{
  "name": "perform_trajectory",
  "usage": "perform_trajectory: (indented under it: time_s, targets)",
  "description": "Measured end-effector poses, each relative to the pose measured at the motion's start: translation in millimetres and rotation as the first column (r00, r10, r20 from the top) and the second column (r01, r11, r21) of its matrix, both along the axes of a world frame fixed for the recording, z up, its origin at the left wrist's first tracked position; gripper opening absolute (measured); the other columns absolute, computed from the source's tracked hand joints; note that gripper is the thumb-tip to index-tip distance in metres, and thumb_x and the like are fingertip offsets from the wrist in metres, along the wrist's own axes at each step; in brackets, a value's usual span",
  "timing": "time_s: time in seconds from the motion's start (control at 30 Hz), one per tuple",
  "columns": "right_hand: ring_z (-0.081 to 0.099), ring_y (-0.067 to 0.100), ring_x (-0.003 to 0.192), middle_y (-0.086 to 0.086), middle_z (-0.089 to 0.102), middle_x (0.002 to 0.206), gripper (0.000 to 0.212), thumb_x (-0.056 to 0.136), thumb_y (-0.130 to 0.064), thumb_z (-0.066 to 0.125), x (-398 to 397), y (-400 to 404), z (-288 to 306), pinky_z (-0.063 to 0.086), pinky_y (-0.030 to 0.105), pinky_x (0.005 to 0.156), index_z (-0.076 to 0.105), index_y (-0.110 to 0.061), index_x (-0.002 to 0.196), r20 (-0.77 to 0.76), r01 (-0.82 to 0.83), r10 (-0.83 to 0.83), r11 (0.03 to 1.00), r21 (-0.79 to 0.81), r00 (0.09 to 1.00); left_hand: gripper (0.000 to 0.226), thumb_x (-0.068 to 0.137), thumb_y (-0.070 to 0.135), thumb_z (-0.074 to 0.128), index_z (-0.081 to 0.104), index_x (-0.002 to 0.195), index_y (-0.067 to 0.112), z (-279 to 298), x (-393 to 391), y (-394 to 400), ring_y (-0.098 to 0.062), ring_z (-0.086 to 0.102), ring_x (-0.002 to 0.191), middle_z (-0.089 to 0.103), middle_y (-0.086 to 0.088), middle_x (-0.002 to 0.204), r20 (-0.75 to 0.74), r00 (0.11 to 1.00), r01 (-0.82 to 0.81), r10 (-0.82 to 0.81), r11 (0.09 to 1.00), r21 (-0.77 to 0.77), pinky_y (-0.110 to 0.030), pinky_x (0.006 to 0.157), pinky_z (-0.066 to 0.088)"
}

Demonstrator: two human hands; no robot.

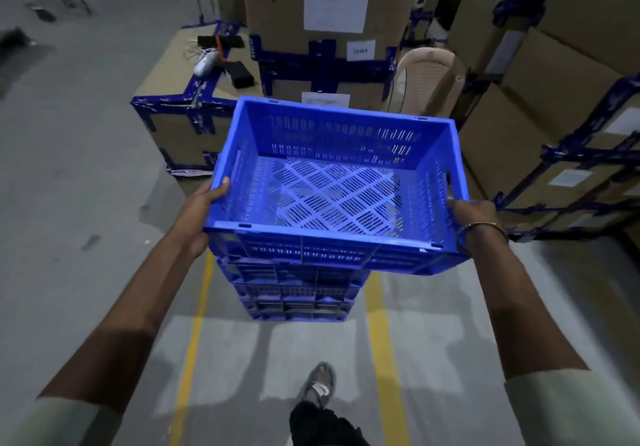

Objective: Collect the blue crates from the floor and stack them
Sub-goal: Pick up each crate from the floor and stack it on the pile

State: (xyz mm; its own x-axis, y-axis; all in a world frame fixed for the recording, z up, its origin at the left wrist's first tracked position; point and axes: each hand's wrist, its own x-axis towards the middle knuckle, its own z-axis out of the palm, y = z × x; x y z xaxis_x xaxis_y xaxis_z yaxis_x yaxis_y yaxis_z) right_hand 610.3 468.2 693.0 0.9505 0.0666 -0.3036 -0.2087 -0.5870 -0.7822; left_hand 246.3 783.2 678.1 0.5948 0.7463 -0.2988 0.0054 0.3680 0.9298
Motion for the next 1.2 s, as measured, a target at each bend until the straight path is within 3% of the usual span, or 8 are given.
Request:
perform_trajectory:
  time_s: [0.07, 0.17, 0.4, 0.6, 0.73, 0.9, 1.0, 1.2]
  targets:
    - [0.064, 0.030, 0.084, 0.013, 0.066, 0.097, 0.049, 0.080, -0.037, 0.076, 13, 24, 10, 0.045, 0.036, 0.072, 0.069, 0.002, 0.110, 0.004, -0.025, 0.025, 0.999, -0.021, 1.000, 0.038, 0.099, 0.043, 0.067, 0.066, 0.136, 0.035, 6, 14, 25, -0.032, 0.073, 0.114, 0.073, -0.001, 0.131, -0.028, 0.999, 0.023, -0.024, 1.000, -0.017, -0.053, 0.093, 0.058]
    - [0.067, 0.033, 0.090, 0.014, 0.069, 0.101, 0.055, 0.076, -0.042, 0.076, 34, 53, 16, 0.051, 0.040, 0.076, 0.070, 0.000, 0.110, 0.026, -0.067, 0.069, 0.995, -0.076, 0.997, 0.044, 0.096, 0.048, 0.069, 0.065, 0.138, 0.034, 9, 29, 56, -0.036, 0.071, 0.117, 0.071, -0.005, 0.135, -0.058, 0.997, 0.039, -0.042, 0.998, -0.048, -0.057, 0.095, 0.057]
    - [0.068, 0.039, 0.098, 0.021, 0.070, 0.109, 0.054, 0.079, -0.044, 0.075, 58, 93, 15, 0.056, 0.048, 0.087, 0.070, 0.001, 0.109, 0.045, -0.081, 0.089, 0.985, -0.153, 0.995, 0.050, 0.098, 0.044, 0.068, 0.060, 0.145, 0.028, -6, 44, 103, -0.043, 0.062, 0.128, 0.062, -0.013, 0.146, 0.036, 0.992, 0.123, -0.119, 0.983, -0.133, -0.065, 0.104, 0.050]
    - [0.064, 0.041, 0.106, 0.017, 0.060, 0.102, 0.050, 0.087, -0.041, 0.070, 52, 119, 22, 0.049, 0.044, 0.084, 0.066, 0.000, 0.115, 0.045, -0.120, 0.132, 0.970, -0.211, 0.990, 0.041, 0.101, 0.037, 0.065, 0.064, 0.140, 0.026, 6, 44, 117, -0.038, 0.068, 0.120, 0.069, -0.010, 0.137, 0.014, 0.998, 0.061, -0.060, 0.989, -0.136, -0.053, 0.086, 0.061]
    - [0.062, 0.041, 0.112, 0.022, 0.064, 0.124, 0.051, 0.090, -0.040, 0.067, 39, 139, 29, 0.048, 0.044, 0.091, 0.064, -0.001, 0.123, 0.058, -0.147, 0.164, 0.963, -0.228, 0.985, 0.041, 0.102, 0.035, 0.063, 0.062, 0.142, 0.024, 18, 35, 124, -0.031, 0.076, 0.104, 0.074, -0.007, 0.129, 0.026, 0.999, 0.031, -0.027, 0.988, -0.152, -0.044, 0.071, 0.064]
    - [0.061, 0.042, 0.113, 0.023, 0.061, 0.128, 0.056, 0.091, -0.044, 0.062, 24, 148, 29, 0.048, 0.045, 0.094, 0.060, -0.001, 0.127, 0.056, -0.185, 0.209, 0.941, -0.284, 0.976, 0.040, 0.103, 0.035, 0.063, 0.062, 0.142, 0.027, 16, 16, 135, -0.027, 0.078, 0.100, 0.074, -0.005, 0.129, 0.050, 0.998, 0.036, -0.027, 0.982, -0.184, -0.041, 0.071, 0.064]
    - [0.063, 0.041, 0.107, 0.022, 0.063, 0.123, 0.058, 0.092, -0.050, 0.059, 20, 148, 23, 0.049, 0.044, 0.086, 0.061, -0.001, 0.123, -0.011, -0.233, 0.240, 0.933, -0.272, 0.971, 0.042, 0.102, 0.033, 0.064, 0.062, 0.143, 0.025, 13, 6, 141, -0.026, 0.078, 0.100, 0.074, -0.005, 0.130, 0.060, 0.998, 0.033, -0.022, 0.981, -0.192, -0.040, 0.072, 0.064]
    - [0.064, 0.041, 0.106, 0.023, 0.063, 0.124, 0.060, 0.093, -0.052, 0.056, 15, 155, 17, 0.049, 0.042, 0.085, 0.060, -0.001, 0.124, 0.007, -0.266, 0.282, 0.914, -0.307, 0.959, 0.044, 0.100, 0.036, 0.066, 0.062, 0.143, 0.027, -1, -5, 148, -0.034, 0.071, 0.118, 0.071, -0.007, 0.136, 0.064, 0.998, 0.036, -0.025, 0.982, -0.183, -0.048, 0.086, 0.061]
